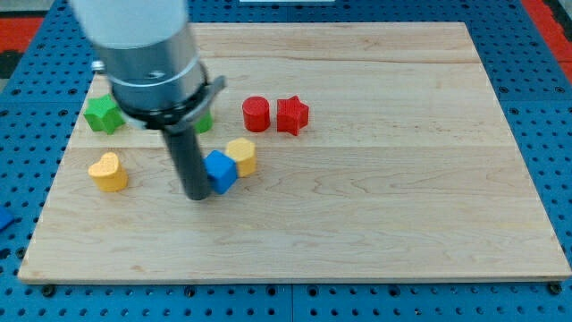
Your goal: Separate the blue cube from the yellow hexagon
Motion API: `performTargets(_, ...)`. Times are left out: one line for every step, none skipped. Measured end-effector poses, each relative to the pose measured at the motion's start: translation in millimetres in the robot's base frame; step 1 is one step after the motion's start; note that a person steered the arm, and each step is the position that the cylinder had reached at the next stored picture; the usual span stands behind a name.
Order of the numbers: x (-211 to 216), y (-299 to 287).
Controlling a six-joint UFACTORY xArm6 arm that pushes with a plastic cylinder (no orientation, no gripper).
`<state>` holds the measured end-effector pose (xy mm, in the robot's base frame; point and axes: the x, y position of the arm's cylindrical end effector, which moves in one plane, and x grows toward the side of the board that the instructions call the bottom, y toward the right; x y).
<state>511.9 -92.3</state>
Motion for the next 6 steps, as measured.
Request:
performTargets(-1, 12)
performTargets(-2, -30)
performTargets(-24, -35)
performTargets(-24, 37)
performTargets(-24, 123)
performTargets(-23, 155)
